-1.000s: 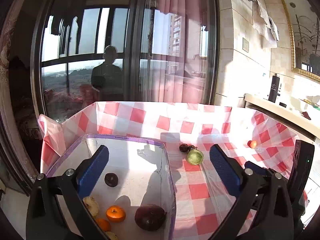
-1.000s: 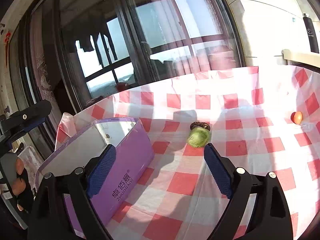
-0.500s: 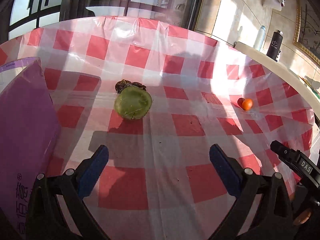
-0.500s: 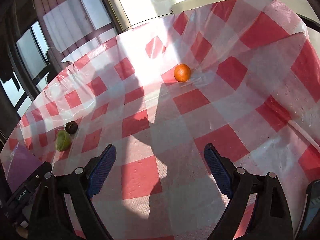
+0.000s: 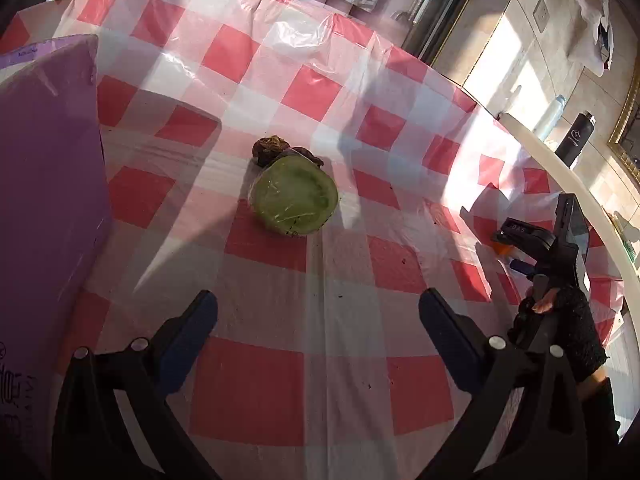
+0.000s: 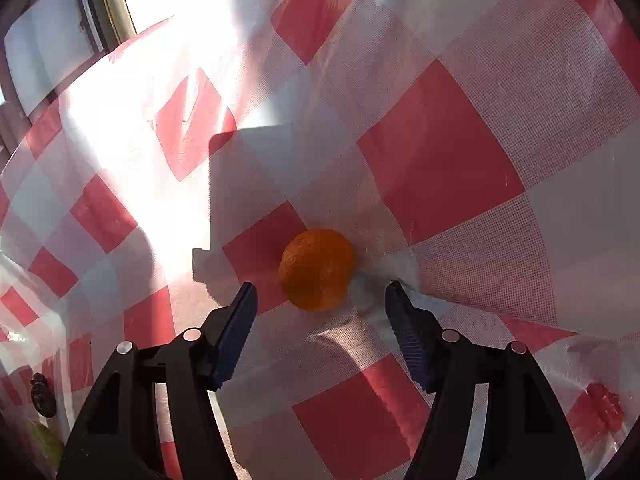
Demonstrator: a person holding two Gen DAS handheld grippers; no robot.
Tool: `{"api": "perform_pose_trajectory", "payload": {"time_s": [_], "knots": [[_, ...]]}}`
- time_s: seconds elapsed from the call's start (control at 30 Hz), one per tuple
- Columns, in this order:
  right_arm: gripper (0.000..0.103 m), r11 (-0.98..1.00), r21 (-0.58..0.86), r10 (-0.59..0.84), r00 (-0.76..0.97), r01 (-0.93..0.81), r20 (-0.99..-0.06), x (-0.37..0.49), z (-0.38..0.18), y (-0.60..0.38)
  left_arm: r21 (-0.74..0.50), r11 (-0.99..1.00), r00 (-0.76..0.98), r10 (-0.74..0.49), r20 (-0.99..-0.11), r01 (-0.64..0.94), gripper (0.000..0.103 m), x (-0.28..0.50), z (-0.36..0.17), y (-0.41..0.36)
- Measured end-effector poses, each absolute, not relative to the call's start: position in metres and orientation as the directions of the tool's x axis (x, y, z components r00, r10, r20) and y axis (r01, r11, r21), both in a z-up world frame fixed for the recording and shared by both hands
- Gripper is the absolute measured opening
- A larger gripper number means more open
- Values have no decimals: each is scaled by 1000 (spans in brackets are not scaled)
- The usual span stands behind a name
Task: Organize fruits
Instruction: 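Grasp the small orange with the right tool, then grasp the green cut fruit half with the left tool while the right tool holds the orange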
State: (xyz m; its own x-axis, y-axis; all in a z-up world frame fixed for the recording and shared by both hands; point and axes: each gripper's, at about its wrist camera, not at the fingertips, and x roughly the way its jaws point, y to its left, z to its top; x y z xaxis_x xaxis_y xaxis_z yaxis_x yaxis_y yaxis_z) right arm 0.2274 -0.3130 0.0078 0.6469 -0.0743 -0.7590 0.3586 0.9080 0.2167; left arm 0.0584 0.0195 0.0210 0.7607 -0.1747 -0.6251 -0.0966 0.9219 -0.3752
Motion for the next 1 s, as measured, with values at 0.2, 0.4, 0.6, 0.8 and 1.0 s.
{"api": "perform_pose_trajectory", "payload": {"time_s": [0.2, 0.4, 0.6, 0.8, 1.0], "knots": [[38, 922, 74, -187, 604, 380, -774, 240, 8, -297, -388, 916, 764, -177, -620, -103, 101, 58, 21, 22], [37, 883, 429, 153, 750, 189, -644, 165, 9, -299, -398, 913, 773, -184, -608, -96, 101, 56, 22, 23], [37, 839, 543, 290, 824, 25, -486, 119, 20, -288, -429, 897, 759, -207, -618, -106, 101, 59, 20, 28], [37, 811, 583, 293, 826, 53, -482, 130, 19, -295, -398, 891, 722, -129, -680, -216, 101, 84, 17, 38], [37, 801, 597, 303, 831, 43, -467, 129, 17, -295, -193, 947, 635, 13, -773, -255, 100, 153, 18, 22]]}}
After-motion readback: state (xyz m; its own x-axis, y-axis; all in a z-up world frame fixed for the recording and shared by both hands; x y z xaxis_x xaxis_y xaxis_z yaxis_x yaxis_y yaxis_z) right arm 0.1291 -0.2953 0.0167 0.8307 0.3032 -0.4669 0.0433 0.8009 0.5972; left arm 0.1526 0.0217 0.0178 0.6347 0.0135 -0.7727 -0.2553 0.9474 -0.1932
